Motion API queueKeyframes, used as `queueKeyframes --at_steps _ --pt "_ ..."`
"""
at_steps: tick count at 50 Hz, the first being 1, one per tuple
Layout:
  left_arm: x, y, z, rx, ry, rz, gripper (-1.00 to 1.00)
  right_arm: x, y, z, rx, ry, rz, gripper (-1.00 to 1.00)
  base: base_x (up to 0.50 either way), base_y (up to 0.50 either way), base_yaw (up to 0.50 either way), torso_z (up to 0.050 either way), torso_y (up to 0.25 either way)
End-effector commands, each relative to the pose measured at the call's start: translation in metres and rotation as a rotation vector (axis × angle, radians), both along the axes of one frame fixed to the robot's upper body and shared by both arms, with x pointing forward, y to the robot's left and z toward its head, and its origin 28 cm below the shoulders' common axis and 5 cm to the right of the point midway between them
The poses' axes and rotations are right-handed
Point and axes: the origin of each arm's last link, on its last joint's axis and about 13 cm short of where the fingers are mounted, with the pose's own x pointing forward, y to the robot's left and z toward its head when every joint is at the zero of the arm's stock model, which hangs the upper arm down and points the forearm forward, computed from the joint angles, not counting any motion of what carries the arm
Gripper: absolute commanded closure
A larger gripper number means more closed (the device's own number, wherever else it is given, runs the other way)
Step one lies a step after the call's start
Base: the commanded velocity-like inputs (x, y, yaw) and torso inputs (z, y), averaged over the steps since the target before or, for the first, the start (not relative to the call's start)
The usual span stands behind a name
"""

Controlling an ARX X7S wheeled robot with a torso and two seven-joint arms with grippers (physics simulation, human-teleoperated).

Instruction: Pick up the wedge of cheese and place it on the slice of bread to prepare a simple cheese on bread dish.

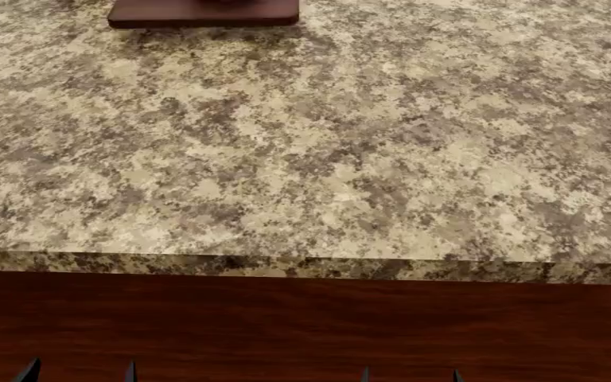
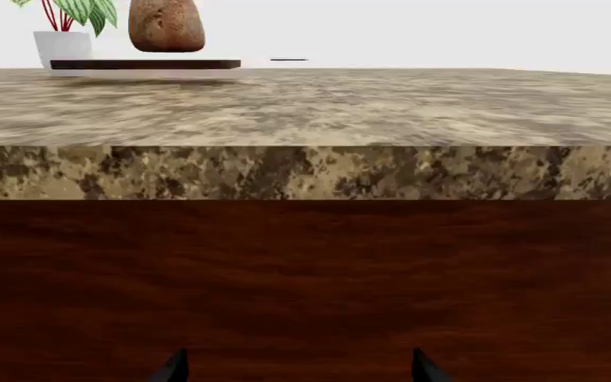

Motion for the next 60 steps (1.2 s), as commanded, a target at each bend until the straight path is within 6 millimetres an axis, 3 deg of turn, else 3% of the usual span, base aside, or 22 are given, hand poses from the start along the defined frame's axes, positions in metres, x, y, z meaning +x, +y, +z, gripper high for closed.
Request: queueKeyframes --at_steps 1,29,60 --pt "0.0 0.0001 0.0 0.0 0.0 -0.011 -1.0 0.0 0.0003 0.0 0.0 0.0 0.0 -1.0 0.0 0.0 0.0 0.0 0.0" --pt "0.0004 -0.0001 0.0 0.001 0.005 0.006 -1.0 -0.0006 -0.0012 0.0001 -0.008 0.001 -0.01 -1.0 -0.05 0.02 0.0 0.0 0.0" --pt "0.001 0.0005 -0.0013 0.028 -0.014 0.034 -1.0 -0.0017 -0.0007 0.0024 -0.012 -0.007 0.004 -1.0 -0.13 0.42 0.0 0.003 0.0"
